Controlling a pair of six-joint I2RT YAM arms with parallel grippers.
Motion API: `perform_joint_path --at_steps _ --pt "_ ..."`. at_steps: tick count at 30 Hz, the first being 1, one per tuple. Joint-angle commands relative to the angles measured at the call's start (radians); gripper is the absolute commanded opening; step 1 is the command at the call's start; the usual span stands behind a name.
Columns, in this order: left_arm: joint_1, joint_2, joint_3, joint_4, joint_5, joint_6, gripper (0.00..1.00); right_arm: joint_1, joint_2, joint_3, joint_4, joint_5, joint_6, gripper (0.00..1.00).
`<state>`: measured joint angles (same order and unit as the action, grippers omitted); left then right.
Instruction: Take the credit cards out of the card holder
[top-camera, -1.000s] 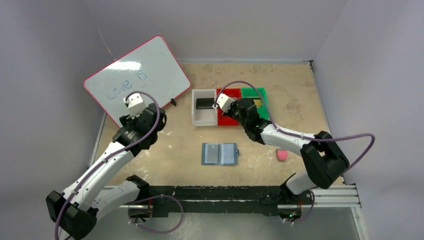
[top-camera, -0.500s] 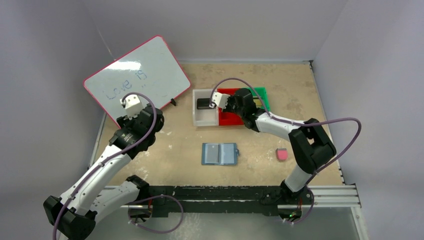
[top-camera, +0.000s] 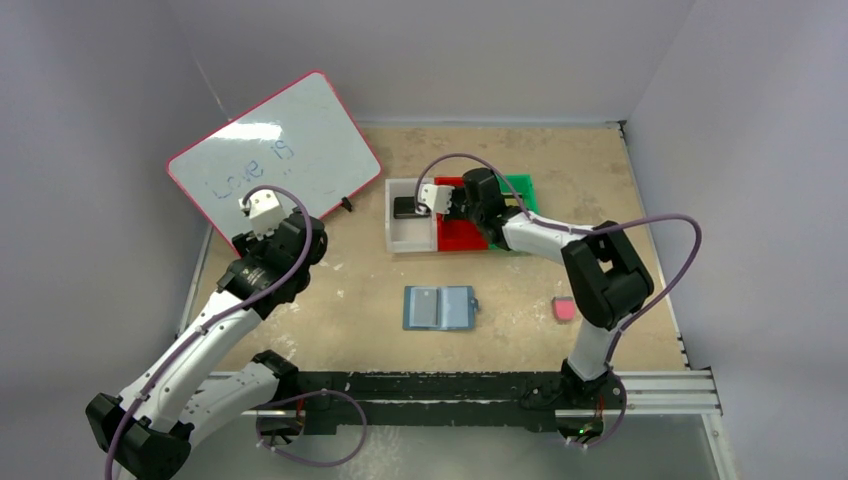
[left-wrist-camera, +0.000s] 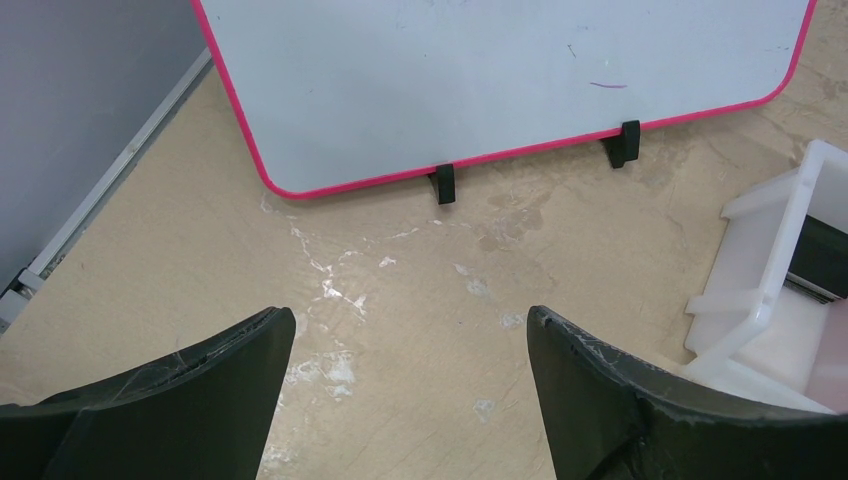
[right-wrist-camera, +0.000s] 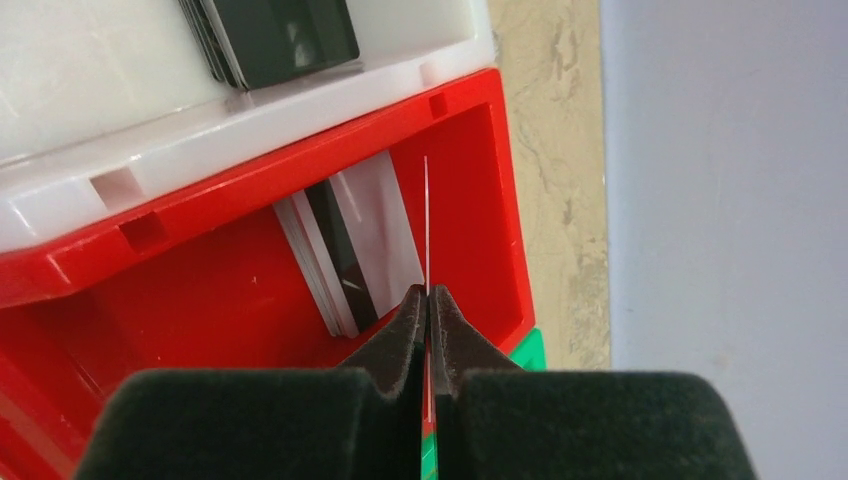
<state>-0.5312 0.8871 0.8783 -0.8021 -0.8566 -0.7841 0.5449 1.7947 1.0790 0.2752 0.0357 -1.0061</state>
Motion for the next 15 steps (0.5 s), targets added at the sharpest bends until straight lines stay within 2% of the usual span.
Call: perform_joint_path --at_steps 1,15 --pt "0.005 -0.016 0.022 0.005 -0.019 0.007 0.87 -0.017 0.009 0.050 -0.019 -0.040 -0.052 0.00" --pt "0.004 -0.024 0.022 0.000 -0.021 0.006 0.87 -0.028 0.117 0.155 -0.041 -0.071 -0.120 0.00"
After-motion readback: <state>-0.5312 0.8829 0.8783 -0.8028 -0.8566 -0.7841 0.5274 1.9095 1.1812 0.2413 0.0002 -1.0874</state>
